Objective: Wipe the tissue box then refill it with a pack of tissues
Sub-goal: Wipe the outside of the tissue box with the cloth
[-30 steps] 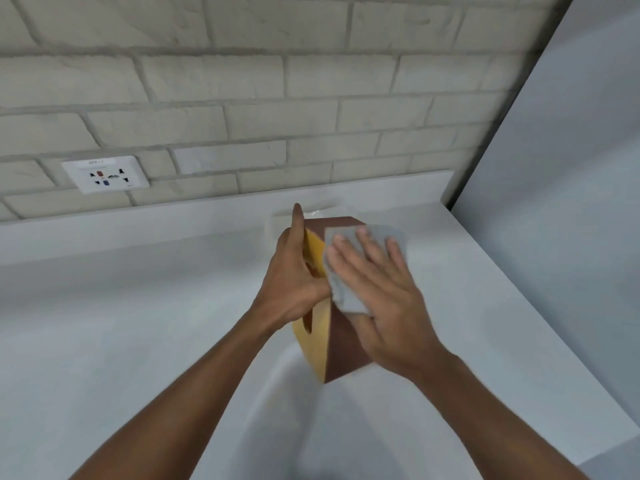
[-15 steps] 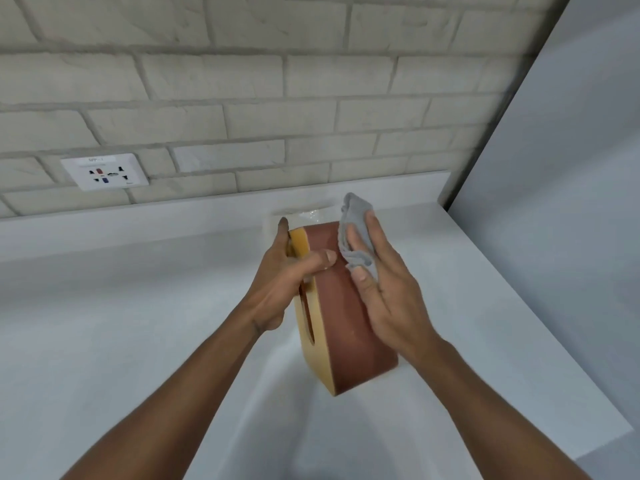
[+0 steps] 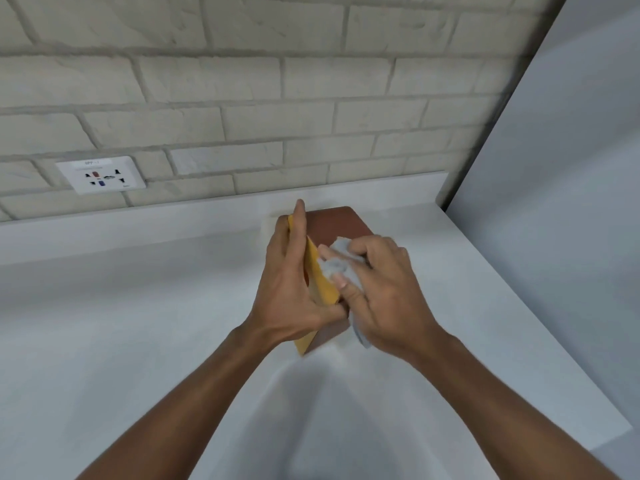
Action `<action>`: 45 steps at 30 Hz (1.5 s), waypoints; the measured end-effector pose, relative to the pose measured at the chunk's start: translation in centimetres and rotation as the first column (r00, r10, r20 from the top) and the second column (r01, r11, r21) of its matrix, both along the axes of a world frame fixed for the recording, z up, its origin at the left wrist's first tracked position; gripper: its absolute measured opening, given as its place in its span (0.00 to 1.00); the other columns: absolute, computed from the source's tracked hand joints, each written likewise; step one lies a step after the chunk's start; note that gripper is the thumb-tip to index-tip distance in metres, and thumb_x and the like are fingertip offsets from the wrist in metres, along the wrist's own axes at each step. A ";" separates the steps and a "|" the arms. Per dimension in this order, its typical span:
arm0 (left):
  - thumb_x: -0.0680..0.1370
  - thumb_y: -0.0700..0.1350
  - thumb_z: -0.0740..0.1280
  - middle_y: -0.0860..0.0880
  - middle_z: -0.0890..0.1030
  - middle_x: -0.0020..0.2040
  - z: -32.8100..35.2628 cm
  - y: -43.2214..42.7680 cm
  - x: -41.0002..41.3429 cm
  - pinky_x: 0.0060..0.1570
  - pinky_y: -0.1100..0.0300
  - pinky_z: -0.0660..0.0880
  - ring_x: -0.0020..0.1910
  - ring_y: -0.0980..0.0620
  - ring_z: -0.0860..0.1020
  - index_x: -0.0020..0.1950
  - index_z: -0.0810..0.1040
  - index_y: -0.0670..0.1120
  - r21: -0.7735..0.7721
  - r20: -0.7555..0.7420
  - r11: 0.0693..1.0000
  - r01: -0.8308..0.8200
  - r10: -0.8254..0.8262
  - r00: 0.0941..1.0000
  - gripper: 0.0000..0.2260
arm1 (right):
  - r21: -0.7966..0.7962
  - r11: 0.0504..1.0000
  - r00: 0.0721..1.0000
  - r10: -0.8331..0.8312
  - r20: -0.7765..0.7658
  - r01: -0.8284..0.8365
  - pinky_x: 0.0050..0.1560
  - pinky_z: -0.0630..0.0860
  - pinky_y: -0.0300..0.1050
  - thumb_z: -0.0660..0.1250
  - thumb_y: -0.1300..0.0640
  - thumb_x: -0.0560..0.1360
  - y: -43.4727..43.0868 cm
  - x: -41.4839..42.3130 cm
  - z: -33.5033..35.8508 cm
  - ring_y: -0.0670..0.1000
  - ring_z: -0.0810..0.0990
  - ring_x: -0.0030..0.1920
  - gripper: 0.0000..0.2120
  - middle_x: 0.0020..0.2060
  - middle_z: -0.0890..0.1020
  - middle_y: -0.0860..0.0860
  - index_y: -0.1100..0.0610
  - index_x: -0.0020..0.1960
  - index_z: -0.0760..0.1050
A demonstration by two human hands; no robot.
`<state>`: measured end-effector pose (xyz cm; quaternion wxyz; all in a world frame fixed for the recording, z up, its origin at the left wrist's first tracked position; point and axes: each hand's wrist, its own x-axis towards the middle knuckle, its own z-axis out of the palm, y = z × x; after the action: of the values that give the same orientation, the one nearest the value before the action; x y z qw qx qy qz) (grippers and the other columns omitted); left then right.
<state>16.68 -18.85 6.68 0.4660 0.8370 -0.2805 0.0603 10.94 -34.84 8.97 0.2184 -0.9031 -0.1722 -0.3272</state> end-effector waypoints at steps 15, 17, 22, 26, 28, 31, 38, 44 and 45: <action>0.59 0.56 0.79 0.58 0.82 0.56 1.7 0.8 1.3 0.53 0.58 0.77 0.57 0.55 0.84 0.85 0.47 0.56 -0.446 -0.627 0.858 -0.254 -0.097 0.773 0.62 | 0.428 0.896 0.993 -0.114 -0.036 0.118 0.56 0.68 0.33 0.58 0.48 0.81 -1.5 0.6 -0.2 0.45 0.73 0.54 0.20 0.53 0.68 0.46 0.58 0.68 0.72; 0.60 0.53 0.80 0.57 0.82 0.58 1.5 0.3 1.2 0.50 0.58 0.78 0.56 0.55 0.84 0.85 0.50 0.55 -0.468 -0.647 0.841 -0.271 -0.117 0.754 0.60 | 0.130 0.989 0.997 -0.072 0.042 0.065 0.55 0.69 0.43 0.60 0.49 0.81 -0.7 0.7 -0.5 0.53 0.72 0.53 0.21 0.54 0.71 0.52 0.55 0.71 0.70; 0.65 0.55 0.74 0.53 0.81 0.52 1.5 3.4 3.5 0.42 0.54 0.77 0.49 0.50 0.81 0.73 0.69 0.49 -0.484 -0.740 0.742 -0.464 -0.065 0.670 0.37 | 0.243 0.941 0.935 -0.151 -0.322 0.236 0.48 0.73 0.40 0.55 0.39 0.80 -3.6 -1.7 -5.0 0.51 0.77 0.51 0.21 0.49 0.74 0.44 0.53 0.58 0.76; 0.66 0.56 0.73 0.52 0.80 0.50 1.0 4.5 4.1 0.44 0.50 0.77 0.50 0.48 0.79 0.54 0.73 0.55 -0.500 -0.782 0.692 -0.521 -0.102 0.615 0.19 | 0.472 0.797 0.908 -0.217 -0.358 0.377 0.51 0.70 0.28 0.54 0.38 0.79 -3.8 -2.5 -4.1 0.46 0.76 0.56 0.22 0.52 0.71 0.43 0.52 0.62 0.74; 0.66 0.57 0.74 0.51 0.80 0.50 0.6 3.5 3.6 0.45 0.50 0.78 0.49 0.48 0.79 0.54 0.73 0.55 -0.488 -0.791 0.699 -0.524 -0.099 0.604 0.20 | 0.454 0.856 0.957 -0.144 -0.252 0.248 0.57 0.71 0.36 0.55 0.41 0.80 -0.7 -2.8 -2.4 0.47 0.75 0.58 0.24 0.54 0.70 0.46 0.55 0.67 0.74; 0.65 0.57 0.75 0.50 0.81 0.50 -0.4 1.9 2.7 0.49 0.47 0.78 0.50 0.47 0.80 0.55 0.73 0.55 -0.488 -0.821 0.674 -0.555 -0.136 0.555 0.22 | 0.064 0.995 0.990 -0.072 -0.125 0.080 0.54 0.71 0.54 0.50 0.44 0.83 3.2 -3.3 -2.7 0.53 0.76 0.54 0.23 0.54 0.73 0.51 0.54 0.70 0.73; 0.71 0.54 0.73 0.57 0.84 0.43 -2.1 0.3 -1.0 0.34 0.60 0.77 0.40 0.57 0.82 0.65 0.72 0.53 -0.493 -0.783 0.758 -0.426 -0.173 0.597 0.25 | 0.000 0.985 0.961 -0.167 -0.222 0.171 0.55 0.73 0.58 0.52 0.47 0.81 2.9 2.6 -0.3 0.54 0.73 0.56 0.25 0.56 0.72 0.54 0.55 0.75 0.67; 0.71 0.56 0.76 0.54 0.82 0.54 -1.0 2.4 1.4 0.49 0.49 0.79 0.56 0.48 0.81 0.66 0.71 0.52 -0.503 -0.806 0.625 -0.596 -0.091 0.584 0.27 | -0.018 1.000 0.961 -0.013 -0.276 0.008 0.52 0.75 0.51 0.53 0.49 0.82 2.9 -4.3 -3.7 0.45 0.74 0.56 0.22 0.54 0.71 0.46 0.54 0.72 0.70; 0.72 0.57 0.77 0.54 0.82 0.56 -0.9 2.8 1.6 0.50 0.47 0.79 0.58 0.49 0.81 0.70 0.70 0.52 -0.496 -0.807 0.621 -0.608 -0.069 0.587 0.30 | 0.072 0.997 0.949 -0.012 -0.316 0.036 0.52 0.77 0.47 0.54 0.49 0.82 2.5 -5.1 -4.0 0.42 0.75 0.56 0.21 0.54 0.70 0.43 0.52 0.72 0.71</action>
<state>18.27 -16.07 5.76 0.8146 0.5515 0.1393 -0.1135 5.82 -32.33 4.96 0.2736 -0.9367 -0.1115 -0.1879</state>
